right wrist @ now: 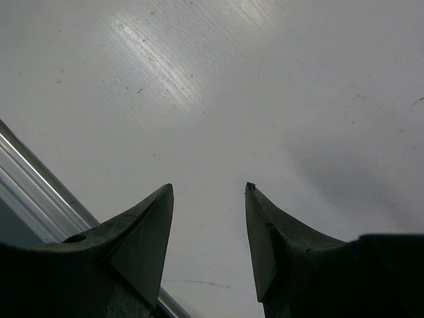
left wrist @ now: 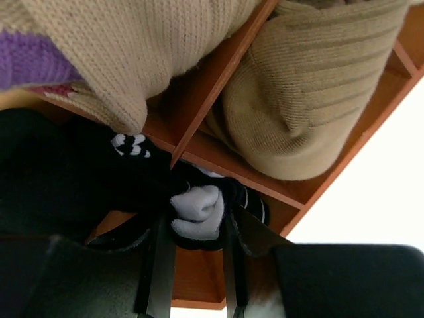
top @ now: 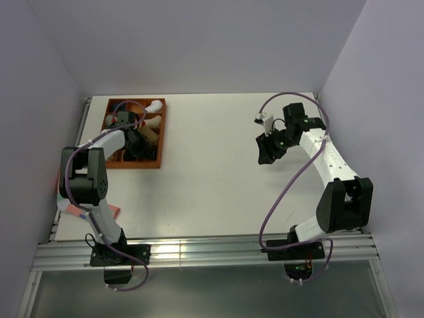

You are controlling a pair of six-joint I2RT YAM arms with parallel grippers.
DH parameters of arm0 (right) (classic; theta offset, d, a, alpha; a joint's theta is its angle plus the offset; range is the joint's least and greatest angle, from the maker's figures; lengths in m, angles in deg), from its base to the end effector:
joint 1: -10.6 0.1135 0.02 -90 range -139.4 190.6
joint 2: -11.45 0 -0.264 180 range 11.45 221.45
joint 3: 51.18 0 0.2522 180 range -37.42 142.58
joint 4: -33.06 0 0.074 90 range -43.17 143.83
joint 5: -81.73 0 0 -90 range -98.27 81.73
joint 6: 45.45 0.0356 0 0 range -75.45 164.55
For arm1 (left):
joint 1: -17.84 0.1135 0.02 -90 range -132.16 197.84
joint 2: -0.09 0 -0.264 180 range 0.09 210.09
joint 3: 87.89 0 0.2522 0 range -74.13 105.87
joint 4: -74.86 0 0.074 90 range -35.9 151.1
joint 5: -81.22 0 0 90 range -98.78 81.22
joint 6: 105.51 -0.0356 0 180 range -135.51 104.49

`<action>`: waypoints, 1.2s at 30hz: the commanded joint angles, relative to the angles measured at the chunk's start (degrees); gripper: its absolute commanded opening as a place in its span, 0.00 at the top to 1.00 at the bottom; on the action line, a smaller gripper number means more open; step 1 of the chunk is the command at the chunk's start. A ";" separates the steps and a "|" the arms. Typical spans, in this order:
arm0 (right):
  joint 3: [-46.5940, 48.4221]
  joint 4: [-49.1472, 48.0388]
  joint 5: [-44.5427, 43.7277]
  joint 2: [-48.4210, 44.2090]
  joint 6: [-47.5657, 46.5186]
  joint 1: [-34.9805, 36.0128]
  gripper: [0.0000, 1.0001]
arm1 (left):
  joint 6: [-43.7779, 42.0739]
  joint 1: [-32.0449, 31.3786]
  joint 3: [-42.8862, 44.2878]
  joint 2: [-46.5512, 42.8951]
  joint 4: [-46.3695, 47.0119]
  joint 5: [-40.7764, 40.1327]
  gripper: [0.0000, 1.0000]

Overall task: Roll the socks
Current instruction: Place the sock in the storage box.

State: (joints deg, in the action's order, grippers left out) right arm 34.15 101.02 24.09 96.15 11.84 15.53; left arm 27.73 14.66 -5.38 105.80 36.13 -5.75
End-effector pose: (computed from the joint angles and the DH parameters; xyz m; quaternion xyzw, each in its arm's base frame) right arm 0.2852 0.0437 0.2831 -0.3556 0.8736 0.2199 0.2488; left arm 0.3742 -0.0227 0.1716 -0.3261 0.9133 -0.1191 0.2127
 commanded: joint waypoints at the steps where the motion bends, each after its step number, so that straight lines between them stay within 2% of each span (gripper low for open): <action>1: -1.08 -1.20 -0.01 -2.00 -1.21 -0.45 0.45 | 1.66 -0.24 -0.90 3.63 -8.25 -11.81 0.98; 6: -1.78 -1.02 -0.28 -2.97 -1.65 -0.53 0.46 | 3.86 -1.21 -0.64 3.54 -8.60 -15.06 0.91; 7: -1.70 -0.85 -0.37 -3.06 -1.74 -0.53 0.46 | 3.95 -1.56 -0.90 3.36 -7.99 -15.16 0.81; 9: -1.52 -0.41 -0.45 -3.14 -1.83 -0.53 0.46 | 4.04 -1.92 -1.51 2.14 -7.11 -14.28 0.76; 12: -1.43 -0.14 -0.46 -3.49 -2.01 -0.62 0.46 | 3.52 -2.71 -2.92 -1.02 -4.74 -13.22 0.56; 15: -1.52 0.03 -0.72 -3.93 -2.27 -0.53 0.46 | 3.08 -2.97 -3.27 -3.48 -4.03 -12.70 0.48; 25: -1.70 -0.05 -0.98 -3.94 -2.45 -0.53 0.46 | 1.32 -3.59 -2.40 -11.14 -3.15 -10.59 0.36; 31: -1.35 0.30 -0.54 -4.20 -2.97 -0.62 0.46 | 1.14 -3.76 0.94 -13.69 -6.49 -11.29 0.34; 36: -2.40 -3.21 0.68 -8.06 -0.61 -0.88 0.44 | 1.93 -6.12 0.77 -21.06 -6.50 -13.22 0.34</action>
State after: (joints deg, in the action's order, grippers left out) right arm 32.23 100.43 23.65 92.87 10.18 15.42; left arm 30.20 10.53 -6.49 91.29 30.14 -17.08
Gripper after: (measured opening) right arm 0.552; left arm 0.661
